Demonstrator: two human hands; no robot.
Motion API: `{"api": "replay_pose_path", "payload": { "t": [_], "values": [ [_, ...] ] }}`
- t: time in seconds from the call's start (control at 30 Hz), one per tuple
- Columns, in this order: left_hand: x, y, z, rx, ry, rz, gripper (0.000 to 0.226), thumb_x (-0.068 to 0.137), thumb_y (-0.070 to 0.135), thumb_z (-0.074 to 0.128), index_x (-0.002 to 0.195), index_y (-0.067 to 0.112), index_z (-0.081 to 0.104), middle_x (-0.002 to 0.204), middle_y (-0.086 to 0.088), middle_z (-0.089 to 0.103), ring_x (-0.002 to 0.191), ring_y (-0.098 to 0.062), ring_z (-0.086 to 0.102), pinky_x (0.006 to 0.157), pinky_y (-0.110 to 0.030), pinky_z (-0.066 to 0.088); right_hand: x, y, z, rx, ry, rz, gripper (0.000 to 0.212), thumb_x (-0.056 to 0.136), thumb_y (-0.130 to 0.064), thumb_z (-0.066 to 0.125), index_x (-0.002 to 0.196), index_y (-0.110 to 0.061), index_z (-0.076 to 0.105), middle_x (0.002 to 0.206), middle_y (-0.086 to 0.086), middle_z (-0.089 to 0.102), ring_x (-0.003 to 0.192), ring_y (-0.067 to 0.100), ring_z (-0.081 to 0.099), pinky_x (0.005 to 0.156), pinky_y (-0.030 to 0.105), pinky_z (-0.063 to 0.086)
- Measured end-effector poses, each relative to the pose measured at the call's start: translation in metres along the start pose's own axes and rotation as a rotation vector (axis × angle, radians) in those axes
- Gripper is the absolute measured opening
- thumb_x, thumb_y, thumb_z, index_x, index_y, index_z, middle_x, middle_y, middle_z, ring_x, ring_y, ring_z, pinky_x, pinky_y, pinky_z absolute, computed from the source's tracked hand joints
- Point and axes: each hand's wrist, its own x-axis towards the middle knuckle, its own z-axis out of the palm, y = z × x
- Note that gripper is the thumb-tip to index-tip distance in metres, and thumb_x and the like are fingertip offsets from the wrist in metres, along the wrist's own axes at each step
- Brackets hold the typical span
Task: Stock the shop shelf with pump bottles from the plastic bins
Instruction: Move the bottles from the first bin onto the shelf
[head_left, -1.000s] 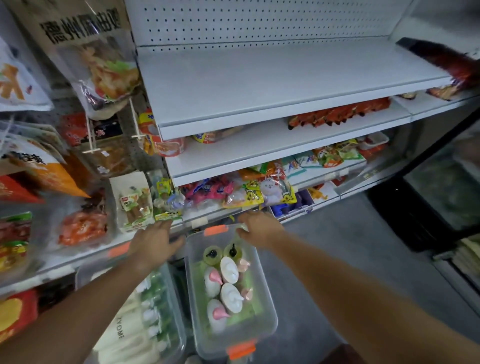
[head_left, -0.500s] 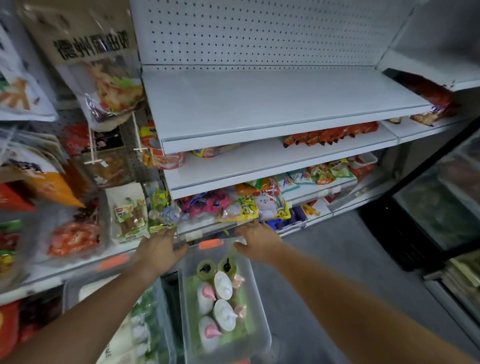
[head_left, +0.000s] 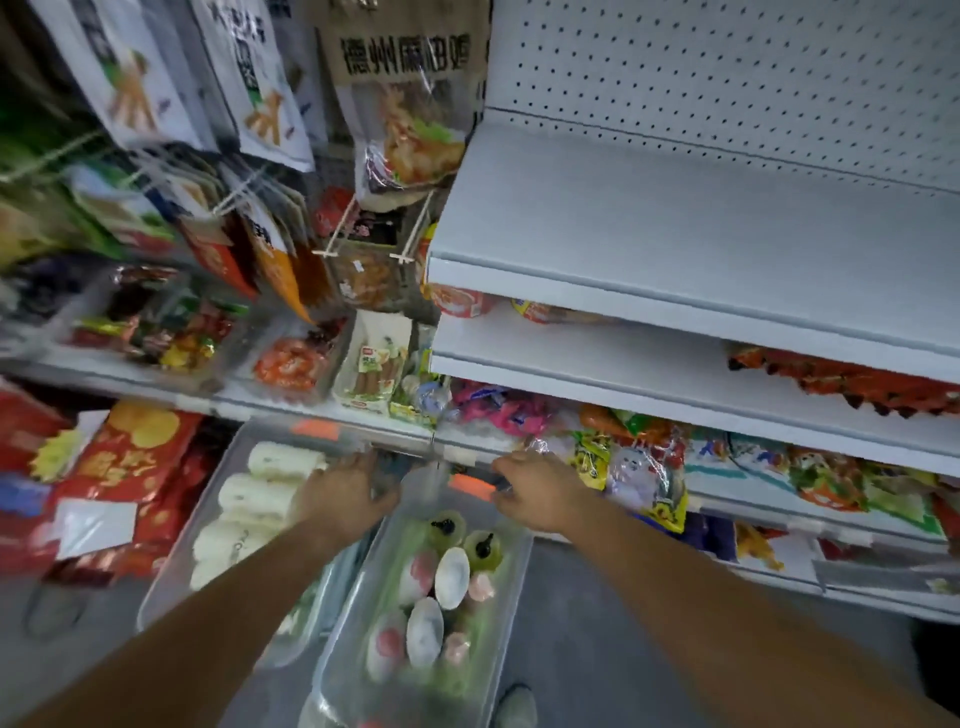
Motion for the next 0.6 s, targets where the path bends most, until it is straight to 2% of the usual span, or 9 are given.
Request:
{"api": "replay_pose_path", "payload": {
  "t": [0.1,0.17,0.3,0.5,0.6],
  "values": [
    [-0.029,-0.002,0.008,-0.067,0.018,-0.1,0.076,0.088,0.067,0.037,0.144,0.016,0.044,0.144,-0.006,0.052,0.129,-0.024,0.051,0.102,-0.037,0.04,0.01,-0.006,-0.001,-0.028,-0.039,-0.101,0.041,0.094,-0.043,0.052,0.126,-0.016,0.057,0.124,0.006,0.06,0.115,0.026,0.055,0.093,0.034,0.041],
    [-0.046,-0.011,0.015,-0.098,0.021,-0.158,0.089,0.078,0.072,0.027,0.144,0.016,0.045,0.143,-0.006,0.052,0.127,-0.026,0.052,0.101,-0.037,0.042,0.015,-0.018,-0.001,-0.081,-0.054,-0.156,0.043,0.094,-0.041,0.051,0.13,-0.018,0.054,0.13,0.006,0.058,0.12,0.026,0.053,0.098,0.035,0.039],
    [-0.06,-0.035,0.03,-0.149,0.023,-0.216,0.071,0.09,0.06,0.048,0.146,0.016,0.043,0.144,-0.004,0.051,0.126,-0.025,0.053,0.098,-0.036,0.045,0.02,-0.043,0.006,-0.15,-0.089,-0.223,0.048,0.094,-0.041,0.05,0.137,-0.018,0.05,0.135,0.007,0.055,0.123,0.028,0.051,0.105,0.038,0.036],
    [-0.084,-0.044,0.05,-0.225,0.064,-0.29,0.072,0.09,0.06,0.048,0.149,0.019,0.039,0.148,-0.003,0.048,0.13,-0.024,0.051,0.101,-0.036,0.045,0.025,-0.063,0.014,-0.218,-0.114,-0.306,0.05,0.097,-0.042,0.048,0.139,-0.016,0.046,0.136,0.008,0.052,0.125,0.027,0.047,0.102,0.035,0.035],
    [-0.101,-0.044,0.061,-0.261,0.054,-0.353,0.073,0.089,0.061,0.049,0.148,0.019,0.039,0.148,-0.002,0.048,0.13,-0.023,0.051,0.103,-0.035,0.043,0.031,-0.07,0.022,-0.212,-0.149,-0.362,0.051,0.097,-0.042,0.048,0.142,-0.018,0.044,0.142,0.007,0.049,0.129,0.027,0.045,0.107,0.036,0.032]
  ]
}}
